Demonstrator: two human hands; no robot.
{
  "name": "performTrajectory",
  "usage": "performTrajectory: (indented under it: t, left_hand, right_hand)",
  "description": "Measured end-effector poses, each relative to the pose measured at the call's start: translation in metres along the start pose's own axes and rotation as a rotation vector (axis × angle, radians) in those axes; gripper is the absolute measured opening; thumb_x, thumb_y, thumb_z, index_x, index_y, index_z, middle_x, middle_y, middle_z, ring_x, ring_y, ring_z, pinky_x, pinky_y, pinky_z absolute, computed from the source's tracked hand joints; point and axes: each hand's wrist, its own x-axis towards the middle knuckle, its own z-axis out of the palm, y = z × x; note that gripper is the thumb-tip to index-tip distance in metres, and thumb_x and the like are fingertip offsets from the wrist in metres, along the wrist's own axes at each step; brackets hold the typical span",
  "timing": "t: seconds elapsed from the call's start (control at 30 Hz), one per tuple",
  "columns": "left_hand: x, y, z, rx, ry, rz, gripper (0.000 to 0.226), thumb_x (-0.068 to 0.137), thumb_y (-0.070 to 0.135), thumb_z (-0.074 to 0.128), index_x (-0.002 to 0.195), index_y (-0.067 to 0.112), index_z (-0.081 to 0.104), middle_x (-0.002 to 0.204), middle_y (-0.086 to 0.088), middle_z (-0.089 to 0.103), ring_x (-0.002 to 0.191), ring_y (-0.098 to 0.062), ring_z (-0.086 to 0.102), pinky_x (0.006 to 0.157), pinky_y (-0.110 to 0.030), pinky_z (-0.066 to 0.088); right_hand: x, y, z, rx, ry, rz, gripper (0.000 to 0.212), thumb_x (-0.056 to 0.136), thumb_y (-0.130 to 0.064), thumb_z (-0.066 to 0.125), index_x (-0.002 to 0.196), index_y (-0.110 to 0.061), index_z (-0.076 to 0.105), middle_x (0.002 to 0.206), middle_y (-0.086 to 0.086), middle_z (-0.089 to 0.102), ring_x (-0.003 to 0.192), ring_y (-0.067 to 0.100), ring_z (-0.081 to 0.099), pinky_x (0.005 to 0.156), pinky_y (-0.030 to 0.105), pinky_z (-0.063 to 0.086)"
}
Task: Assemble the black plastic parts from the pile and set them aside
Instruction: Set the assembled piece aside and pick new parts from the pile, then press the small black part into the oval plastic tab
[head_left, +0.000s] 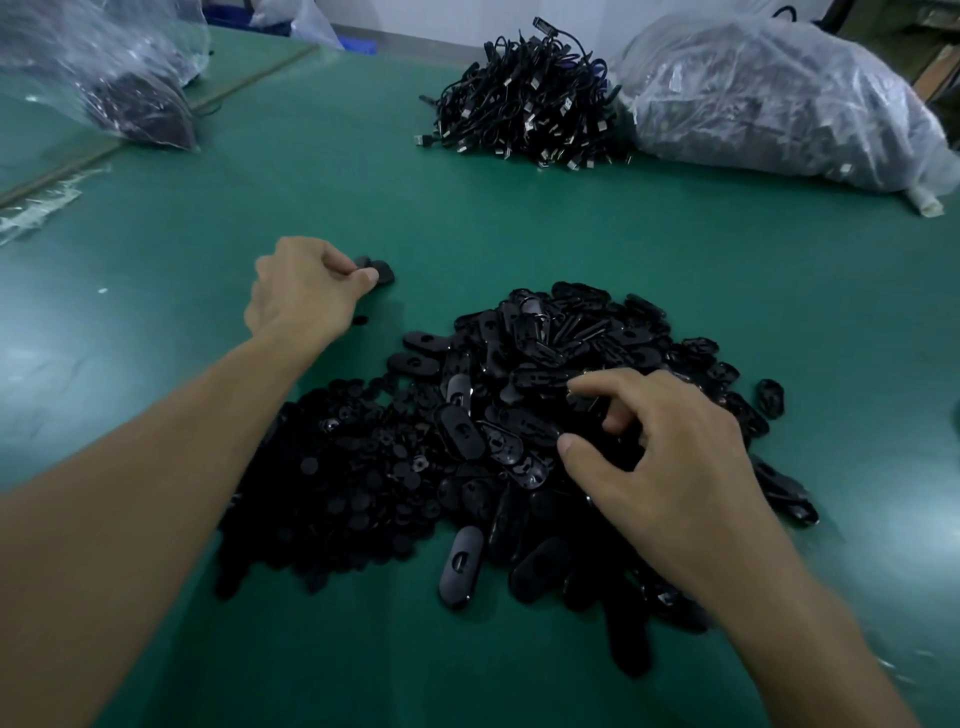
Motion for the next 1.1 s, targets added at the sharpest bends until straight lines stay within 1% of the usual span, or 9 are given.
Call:
performTrajectory:
  t: [0.1,0.2,0.27,0.37,0.5,0.63,0.8,0.97,1.1]
  left_hand:
    - [-0.002,0.002,-0.002,-0.071,0.005,0.007,0.039,0.086,0.051,0.072,0.113,0.023,0.067,0.100,0.001,0.067,0.105,-0.023,0.062,0.094,-0.046,0.052]
    - [-0.013,0.009,-0.003,-0.216,0.024,0.059,0.013,0.089,0.043,0.069,0.086,0.030,0.067,0.083,0.010,0.065,0.078,-0.001,0.063,0.073,-0.024,0.054]
    - [-0.028,0.013,-0.004,-0.256,-0.020,0.131,0.017,0.089,0.036,0.070,0.074,0.031,0.064,0.073,0.016,0.064,0.059,0.013,0.057,0.056,-0.012,0.043]
    - [-0.051,0.019,-0.008,-0.310,-0.130,0.238,0.015,0.087,0.031,0.074,0.073,0.029,0.067,0.057,0.019,0.060,0.050,0.007,0.051,0.056,-0.015,0.040]
    - [-0.080,0.026,-0.019,-0.412,-0.300,0.328,0.012,0.087,0.028,0.076,0.076,0.028,0.072,0.055,0.021,0.058,0.048,0.004,0.045,0.048,-0.008,0.036]
    - [-0.104,0.024,-0.026,-0.423,-0.391,0.457,0.007,0.088,0.024,0.076,0.083,0.029,0.076,0.065,0.013,0.066,0.056,0.001,0.051,0.054,-0.009,0.040]
    - [-0.114,0.016,-0.028,-0.444,-0.487,0.497,0.011,0.083,0.035,0.077,0.094,0.034,0.077,0.078,0.010,0.075,0.057,0.001,0.054,0.056,-0.009,0.041]
    - [-0.122,0.019,-0.030,-0.517,-0.598,0.538,0.021,0.080,0.040,0.072,0.096,0.029,0.078,0.073,0.012,0.073,0.058,0.006,0.058,0.058,-0.006,0.042]
    - [-0.118,0.015,-0.026,-0.438,-0.581,0.554,0.006,0.084,0.034,0.074,0.088,0.033,0.077,0.078,0.009,0.075,0.065,0.003,0.062,0.062,-0.010,0.046]
  right_hand:
    - [0.000,-0.004,0.004,-0.011,0.022,-0.020,0.040,0.082,-0.060,0.055,0.114,-0.040,0.067,0.089,-0.022,0.044,0.088,0.001,0.038,0.071,0.010,0.031]
    - [0.001,-0.008,0.010,-0.058,-0.003,-0.032,0.042,0.083,-0.062,0.054,0.113,-0.037,0.070,0.092,-0.024,0.041,0.094,-0.002,0.033,0.071,0.007,0.030]
    - [0.002,-0.008,0.013,-0.078,-0.018,-0.034,0.043,0.084,-0.061,0.054,0.115,-0.036,0.070,0.093,-0.023,0.041,0.095,-0.002,0.032,0.070,0.007,0.030]
    - [0.003,-0.008,0.014,-0.082,-0.011,-0.046,0.041,0.089,-0.056,0.054,0.117,-0.032,0.071,0.093,-0.019,0.042,0.095,0.001,0.034,0.070,0.009,0.032]
    - [0.004,-0.008,0.016,-0.045,0.047,-0.066,0.034,0.096,-0.043,0.048,0.107,-0.024,0.075,0.090,-0.015,0.046,0.093,0.004,0.039,0.076,0.008,0.037]
    - [0.005,-0.008,0.017,0.036,0.153,-0.043,0.028,0.097,-0.035,0.051,0.095,-0.018,0.074,0.093,-0.010,0.051,0.091,0.007,0.049,0.074,0.011,0.040]
    - [0.005,-0.013,0.014,0.291,0.115,-0.038,0.017,0.097,-0.036,0.053,0.082,-0.044,0.057,0.087,-0.016,0.055,0.089,-0.001,0.054,0.074,0.004,0.037]
    - [0.006,-0.013,0.012,0.339,-0.022,-0.034,0.024,0.092,-0.052,0.045,0.083,-0.038,0.062,0.091,-0.019,0.053,0.087,0.004,0.053,0.070,0.010,0.035]
    - [0.006,-0.013,0.016,0.340,0.030,-0.055,0.024,0.091,-0.057,0.044,0.088,-0.044,0.064,0.089,-0.018,0.056,0.091,0.003,0.054,0.074,0.015,0.036]
